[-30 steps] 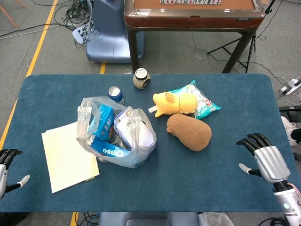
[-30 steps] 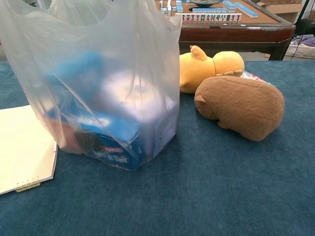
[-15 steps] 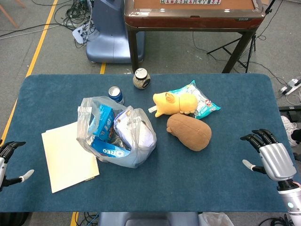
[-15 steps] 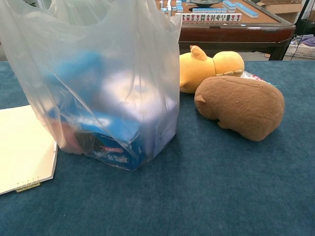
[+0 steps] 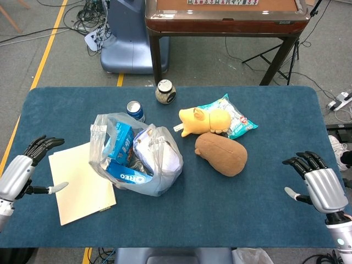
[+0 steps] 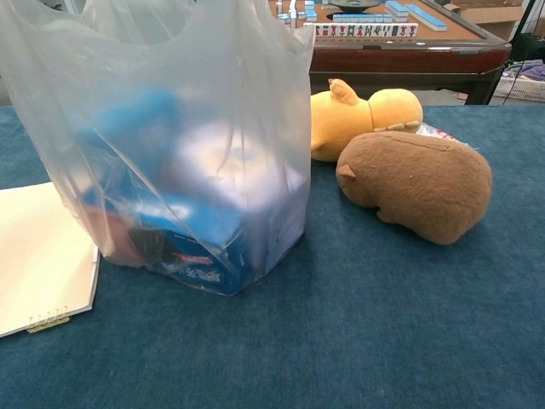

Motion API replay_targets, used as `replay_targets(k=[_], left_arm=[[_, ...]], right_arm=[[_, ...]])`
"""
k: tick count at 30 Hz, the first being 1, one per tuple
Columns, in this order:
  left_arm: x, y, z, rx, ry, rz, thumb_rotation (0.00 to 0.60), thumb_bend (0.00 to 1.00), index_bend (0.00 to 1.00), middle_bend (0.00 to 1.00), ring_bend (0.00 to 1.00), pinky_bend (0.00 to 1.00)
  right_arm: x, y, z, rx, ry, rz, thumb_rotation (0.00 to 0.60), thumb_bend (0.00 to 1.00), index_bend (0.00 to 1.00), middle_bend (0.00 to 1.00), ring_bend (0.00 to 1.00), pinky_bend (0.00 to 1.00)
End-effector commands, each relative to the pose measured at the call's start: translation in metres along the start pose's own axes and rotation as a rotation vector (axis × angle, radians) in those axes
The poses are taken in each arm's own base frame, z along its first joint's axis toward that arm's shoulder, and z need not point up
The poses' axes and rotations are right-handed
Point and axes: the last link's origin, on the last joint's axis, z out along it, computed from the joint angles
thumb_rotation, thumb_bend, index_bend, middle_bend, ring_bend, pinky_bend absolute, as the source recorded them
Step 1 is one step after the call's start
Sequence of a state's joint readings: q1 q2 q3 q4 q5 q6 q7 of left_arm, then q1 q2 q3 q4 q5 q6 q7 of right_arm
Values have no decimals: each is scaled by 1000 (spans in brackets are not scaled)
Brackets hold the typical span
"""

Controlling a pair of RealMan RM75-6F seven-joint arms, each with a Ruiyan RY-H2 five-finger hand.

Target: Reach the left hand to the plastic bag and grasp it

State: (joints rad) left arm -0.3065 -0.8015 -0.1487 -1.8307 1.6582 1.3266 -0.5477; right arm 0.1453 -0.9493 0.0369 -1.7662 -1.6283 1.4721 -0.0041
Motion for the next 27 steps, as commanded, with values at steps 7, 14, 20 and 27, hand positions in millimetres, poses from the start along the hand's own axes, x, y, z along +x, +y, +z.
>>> replay_targets(k=[7,14,20,27], left_arm=[[-18,33,39,-131,-125,-58,265,111,131,75,20,0],[-32,54,61,-178,-210,-108,191,111,130,62,7,0],[-39,71,80,-223,-257,-201,160,111,135,62,7,0],[-50,87,95,-276,-323,-293,155,111,146,61,7,0]], right_arm=[[-2,4,-3,-9,-5,5,600,114,304,325,175,182],[-4,7,-5,-18,-8,12,600,114,304,325,175,182],[-4,9,-7,-20,-3,15,600,114,304,325,176,182],[-5,13,-10,-34,-4,17,600,114,304,325,175,182]])
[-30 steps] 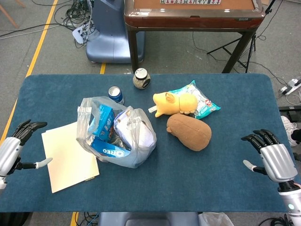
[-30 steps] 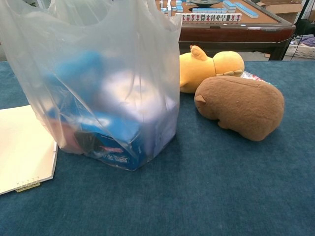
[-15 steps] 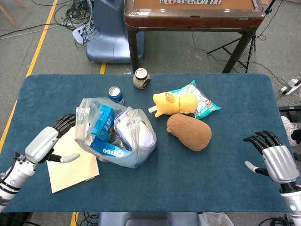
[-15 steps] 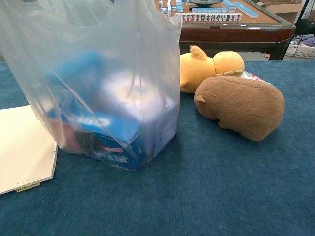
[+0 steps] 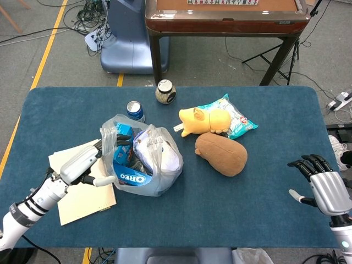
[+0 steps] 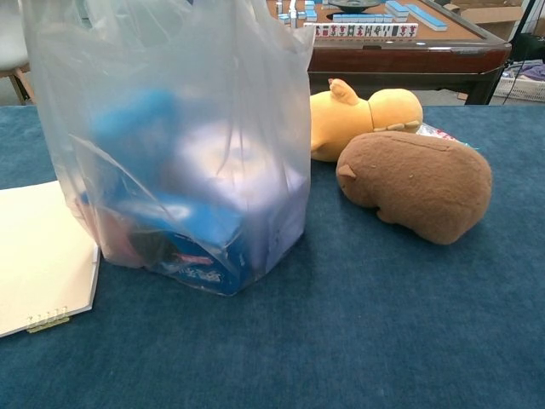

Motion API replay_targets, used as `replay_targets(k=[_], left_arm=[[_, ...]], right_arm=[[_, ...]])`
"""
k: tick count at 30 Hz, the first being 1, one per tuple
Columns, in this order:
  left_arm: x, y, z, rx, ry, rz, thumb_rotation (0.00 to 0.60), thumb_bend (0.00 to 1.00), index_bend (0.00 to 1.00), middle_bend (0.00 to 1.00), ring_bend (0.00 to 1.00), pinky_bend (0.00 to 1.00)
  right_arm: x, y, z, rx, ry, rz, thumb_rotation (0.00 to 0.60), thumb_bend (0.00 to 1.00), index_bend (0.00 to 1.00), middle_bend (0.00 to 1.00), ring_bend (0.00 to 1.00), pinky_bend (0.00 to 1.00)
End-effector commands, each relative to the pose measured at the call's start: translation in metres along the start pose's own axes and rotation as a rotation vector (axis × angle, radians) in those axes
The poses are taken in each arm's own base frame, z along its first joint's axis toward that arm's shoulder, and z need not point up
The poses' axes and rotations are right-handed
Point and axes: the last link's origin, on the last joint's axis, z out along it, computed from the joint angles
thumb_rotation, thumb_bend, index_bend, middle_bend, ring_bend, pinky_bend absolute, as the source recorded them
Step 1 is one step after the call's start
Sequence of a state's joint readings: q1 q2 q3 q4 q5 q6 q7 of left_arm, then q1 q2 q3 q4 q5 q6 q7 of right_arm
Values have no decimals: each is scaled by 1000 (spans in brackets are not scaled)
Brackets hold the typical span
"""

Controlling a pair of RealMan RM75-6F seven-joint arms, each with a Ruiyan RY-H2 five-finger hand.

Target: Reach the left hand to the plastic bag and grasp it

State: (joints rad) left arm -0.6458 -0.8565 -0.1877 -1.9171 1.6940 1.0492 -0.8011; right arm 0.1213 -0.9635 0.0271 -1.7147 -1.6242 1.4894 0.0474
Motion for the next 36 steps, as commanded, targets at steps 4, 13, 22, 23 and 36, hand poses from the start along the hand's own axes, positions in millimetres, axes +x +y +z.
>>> replay_targets(k=[4,13,22,23,36], left_arm=[[-11,5,20,-52,-66,-29,152,111,154,62,7,0],[-30,7,44,-65,-149,-21,151,111,167,61,7,0],[-37,25,58,-77,-214,-176,152,111,171,62,9,0],[-37,29,60,-82,-228,-209,151,111,171,62,9,0],[-46,53,83,-83,-388,-530,151,111,171,62,10,0]], right_arm=[[0,3,-2,-8,2,1,600,114,304,325,175,182],[1,5,-5,-15,2,2,600,114,304,325,175,182],[0,9,-8,-27,4,5,600,114,304,325,175,182],[0,9,-8,-27,4,5,600,114,304,325,175,182],[0,11,-10,-31,12,11,600,114,304,325,175,182]])
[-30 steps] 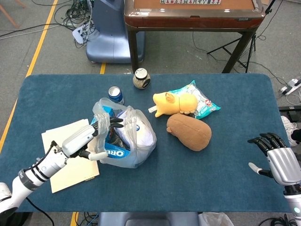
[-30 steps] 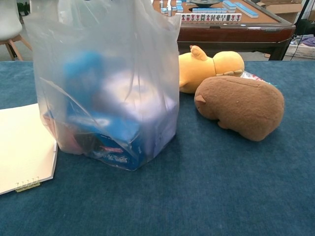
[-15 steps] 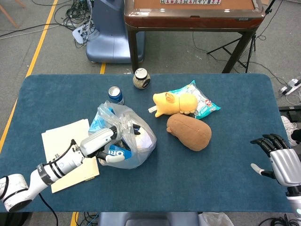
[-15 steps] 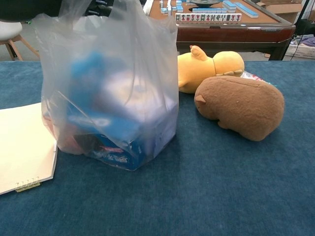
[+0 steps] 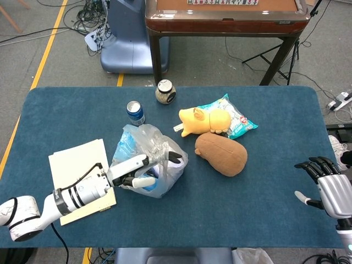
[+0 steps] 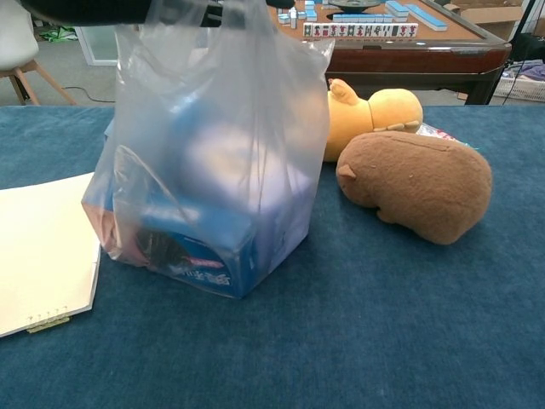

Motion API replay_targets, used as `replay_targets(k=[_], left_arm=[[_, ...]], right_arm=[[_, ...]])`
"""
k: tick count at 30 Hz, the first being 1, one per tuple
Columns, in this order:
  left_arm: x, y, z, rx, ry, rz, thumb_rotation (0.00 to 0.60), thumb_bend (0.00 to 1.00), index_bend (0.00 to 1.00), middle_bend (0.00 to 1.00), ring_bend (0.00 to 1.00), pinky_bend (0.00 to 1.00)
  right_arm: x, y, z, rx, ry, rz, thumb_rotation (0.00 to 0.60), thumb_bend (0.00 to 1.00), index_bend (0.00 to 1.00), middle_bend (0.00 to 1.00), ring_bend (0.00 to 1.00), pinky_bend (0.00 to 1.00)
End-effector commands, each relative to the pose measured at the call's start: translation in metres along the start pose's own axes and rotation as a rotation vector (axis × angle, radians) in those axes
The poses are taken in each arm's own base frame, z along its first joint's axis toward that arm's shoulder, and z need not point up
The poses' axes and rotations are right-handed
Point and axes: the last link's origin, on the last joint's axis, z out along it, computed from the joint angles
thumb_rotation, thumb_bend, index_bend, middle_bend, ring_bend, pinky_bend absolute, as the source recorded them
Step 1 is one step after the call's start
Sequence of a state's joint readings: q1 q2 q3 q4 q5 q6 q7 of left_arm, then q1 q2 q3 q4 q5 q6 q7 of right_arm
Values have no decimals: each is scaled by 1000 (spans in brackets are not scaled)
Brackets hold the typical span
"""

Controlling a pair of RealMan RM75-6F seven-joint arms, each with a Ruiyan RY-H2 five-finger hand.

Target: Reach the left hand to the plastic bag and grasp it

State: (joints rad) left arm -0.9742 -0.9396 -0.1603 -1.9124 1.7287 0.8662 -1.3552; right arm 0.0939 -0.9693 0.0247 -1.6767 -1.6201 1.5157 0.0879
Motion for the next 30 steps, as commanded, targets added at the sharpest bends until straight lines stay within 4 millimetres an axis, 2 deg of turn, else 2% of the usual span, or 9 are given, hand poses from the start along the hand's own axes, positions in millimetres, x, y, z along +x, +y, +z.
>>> replay_targets(k=[1,6,9,14,17,21,23,27,30], left_arm=[[-3,4,13,-3,-68,-110,151,111,171,62,10,0],[0,7,18,-23,-107,-258,159,111,176,70,18,0],[0,8,20,-23,-120,-361,191,111,185,84,26,1],[-3,11,20,-38,-158,-610,390,112,201,114,86,115],[-2,9,21,-23,-173,-665,518,111,208,134,134,176],[-5,7,25,0,-142,-745,564,111,237,188,183,224],[-6,6,28,22,-119,-793,596,111,278,245,250,323],[-8,5,31,50,-105,-805,600,111,349,352,358,547],[-6,7,30,55,-90,-797,600,112,421,462,495,777]], right_arm=[[0,1,-1,-2,1,2,600,114,304,325,176,182],[0,3,-1,-10,6,2,600,114,304,325,176,182],[0,3,-1,-13,11,2,600,114,304,325,175,182],[0,3,-1,-11,18,4,600,114,304,325,176,182],[0,4,-1,-11,19,5,600,113,304,325,175,182],[0,4,-2,-11,22,7,600,113,304,325,175,182],[0,5,-2,-14,23,8,600,113,304,325,176,182],[-1,6,-2,-17,20,9,600,113,304,325,176,182],[-1,6,-2,-19,22,9,600,113,304,325,175,182]])
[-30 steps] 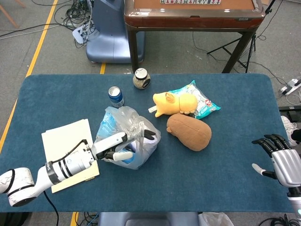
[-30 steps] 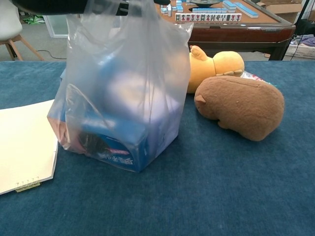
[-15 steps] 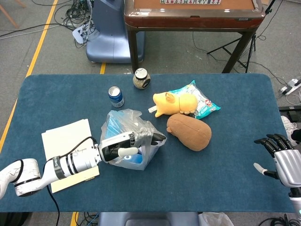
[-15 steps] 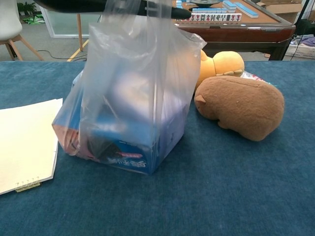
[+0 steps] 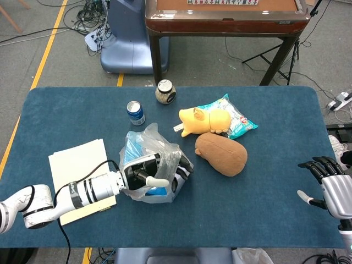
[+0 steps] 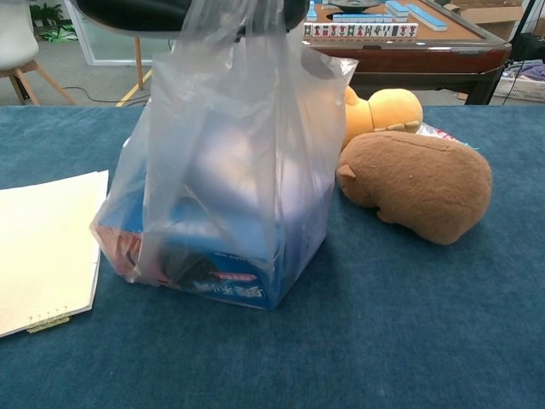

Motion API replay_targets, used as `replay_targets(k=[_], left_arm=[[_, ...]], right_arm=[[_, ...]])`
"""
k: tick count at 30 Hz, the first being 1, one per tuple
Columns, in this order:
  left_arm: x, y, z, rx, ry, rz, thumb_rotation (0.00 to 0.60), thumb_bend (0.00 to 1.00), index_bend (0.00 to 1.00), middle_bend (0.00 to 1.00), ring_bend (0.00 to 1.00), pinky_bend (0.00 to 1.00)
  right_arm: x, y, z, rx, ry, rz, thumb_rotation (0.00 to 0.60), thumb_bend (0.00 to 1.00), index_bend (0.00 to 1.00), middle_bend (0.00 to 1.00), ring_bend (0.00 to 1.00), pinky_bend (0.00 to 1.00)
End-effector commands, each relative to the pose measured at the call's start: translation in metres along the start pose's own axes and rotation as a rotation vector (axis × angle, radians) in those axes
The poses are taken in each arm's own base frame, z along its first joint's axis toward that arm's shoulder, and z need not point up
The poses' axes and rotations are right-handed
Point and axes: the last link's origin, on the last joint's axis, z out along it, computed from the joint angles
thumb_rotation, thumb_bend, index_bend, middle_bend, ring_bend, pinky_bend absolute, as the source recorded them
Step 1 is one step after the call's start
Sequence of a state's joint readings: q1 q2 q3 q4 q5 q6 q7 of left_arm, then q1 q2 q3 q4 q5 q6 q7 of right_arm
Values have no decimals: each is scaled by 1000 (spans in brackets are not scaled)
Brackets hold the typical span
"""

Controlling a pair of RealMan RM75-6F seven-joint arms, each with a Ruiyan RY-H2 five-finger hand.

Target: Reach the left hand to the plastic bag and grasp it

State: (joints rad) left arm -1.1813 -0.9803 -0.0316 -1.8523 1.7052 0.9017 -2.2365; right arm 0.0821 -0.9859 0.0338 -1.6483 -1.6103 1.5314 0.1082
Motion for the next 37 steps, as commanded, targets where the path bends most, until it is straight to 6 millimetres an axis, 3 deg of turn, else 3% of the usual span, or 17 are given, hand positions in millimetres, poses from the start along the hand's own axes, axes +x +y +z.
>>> replay_targets(k=[1,6,14,29,37], left_arm=[[-1,3,-1,4,17,13,600,112,445,495,535,831],[-4,9,-8,-2,52,39,600,155,565,651,740,995],[-9,24,-20,-32,116,89,600,276,643,754,878,1000],[-21,81,-60,-230,208,169,600,347,654,772,924,1000],[-21,94,-72,-276,239,169,600,347,652,772,924,1000]], right_arm=[[0,0,0,0,3,0,600,114,304,325,175,182],[1,-1,1,4,4,0,600,114,304,325,175,182],[2,-2,0,7,9,1,600,113,304,325,175,182],[2,-5,-2,11,12,4,600,114,304,325,176,182],[0,-6,1,13,7,7,600,114,304,325,176,182]])
